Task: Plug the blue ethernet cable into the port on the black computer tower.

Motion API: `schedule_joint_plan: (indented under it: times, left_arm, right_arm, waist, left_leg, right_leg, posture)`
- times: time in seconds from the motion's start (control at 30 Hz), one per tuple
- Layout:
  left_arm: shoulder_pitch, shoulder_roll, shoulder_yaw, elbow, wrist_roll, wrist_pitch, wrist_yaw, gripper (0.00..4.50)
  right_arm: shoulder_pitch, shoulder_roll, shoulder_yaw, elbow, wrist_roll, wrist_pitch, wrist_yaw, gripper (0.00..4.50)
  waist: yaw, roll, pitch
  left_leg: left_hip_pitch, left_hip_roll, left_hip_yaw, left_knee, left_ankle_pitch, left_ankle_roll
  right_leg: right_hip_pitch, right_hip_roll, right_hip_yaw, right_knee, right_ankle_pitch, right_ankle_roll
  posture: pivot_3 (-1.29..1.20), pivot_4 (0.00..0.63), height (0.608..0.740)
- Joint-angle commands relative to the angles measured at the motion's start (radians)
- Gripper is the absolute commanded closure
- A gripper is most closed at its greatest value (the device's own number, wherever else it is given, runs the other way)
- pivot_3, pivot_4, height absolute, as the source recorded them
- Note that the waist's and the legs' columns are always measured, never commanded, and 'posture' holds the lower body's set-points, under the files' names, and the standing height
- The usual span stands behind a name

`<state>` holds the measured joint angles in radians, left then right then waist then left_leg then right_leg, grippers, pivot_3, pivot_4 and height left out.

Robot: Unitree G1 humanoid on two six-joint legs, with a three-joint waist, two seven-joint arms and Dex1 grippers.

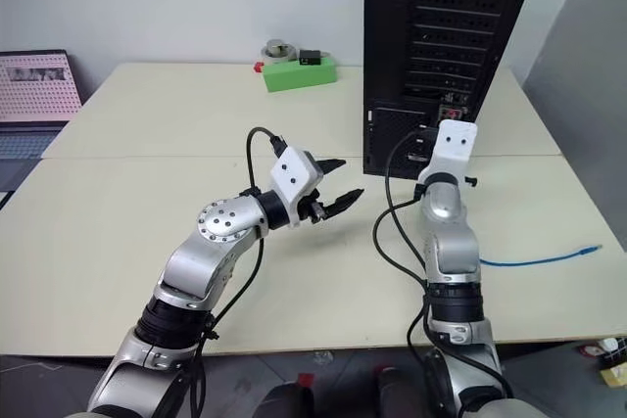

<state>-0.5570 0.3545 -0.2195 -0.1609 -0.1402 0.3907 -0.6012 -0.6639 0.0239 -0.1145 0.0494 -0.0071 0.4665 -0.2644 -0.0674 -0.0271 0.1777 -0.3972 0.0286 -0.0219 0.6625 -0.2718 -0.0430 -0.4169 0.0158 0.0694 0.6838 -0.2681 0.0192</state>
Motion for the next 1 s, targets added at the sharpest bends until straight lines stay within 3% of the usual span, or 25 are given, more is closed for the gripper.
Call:
schedule_joint_plan:
  times: [0.03,0.6,1.0]
  left_arm:
    - [-0.021,-0.005,0.037,-0.061,-0.016,0.015,0.01,1.24]
    - [-0.016,-0.014,0.048,-0.073,-0.012,0.04,0.017,1.24]
    - [-0.036,0.004,0.064,-0.019,-0.004,0.051,0.02,1.24]
  right_arm:
    - [-0.073,0.014,0.04,0.0,-0.003,-0.067,0.025,4.5]
    - [-0.089,0.016,0.013,0.066,0.035,-0.108,0.085,4.5]
    - [0.036,-0.01,0.005,-0.105,0.047,-0.017,0.123,1.83]
  waist:
    - [-0.006,0.0,0.0]
    - [-0.027,0.0,0.0]
    - [-0.012,0.0,0.0]
  left_leg:
    - [0.0,0.0,0.0,0.0,0.0,0.0]
    - [0.002,0.0,0.005,0.0,0.0,0.0]
    - [-0.002,0.0,0.0,0.0,0.0,0.0]
  right_leg:
    - [-0.001,0.0,0.0,0.001,0.0,0.0]
    - [-0.004,0.001,0.004,0.009,0.0,0.0]
    - [-0.004,-0.001,0.002,0.006,0.0,0.0]
  posture:
    - [0.0,0.15,0.74]
    - [0.0,0.15,0.74]
    - [0.0,0.15,0.74]
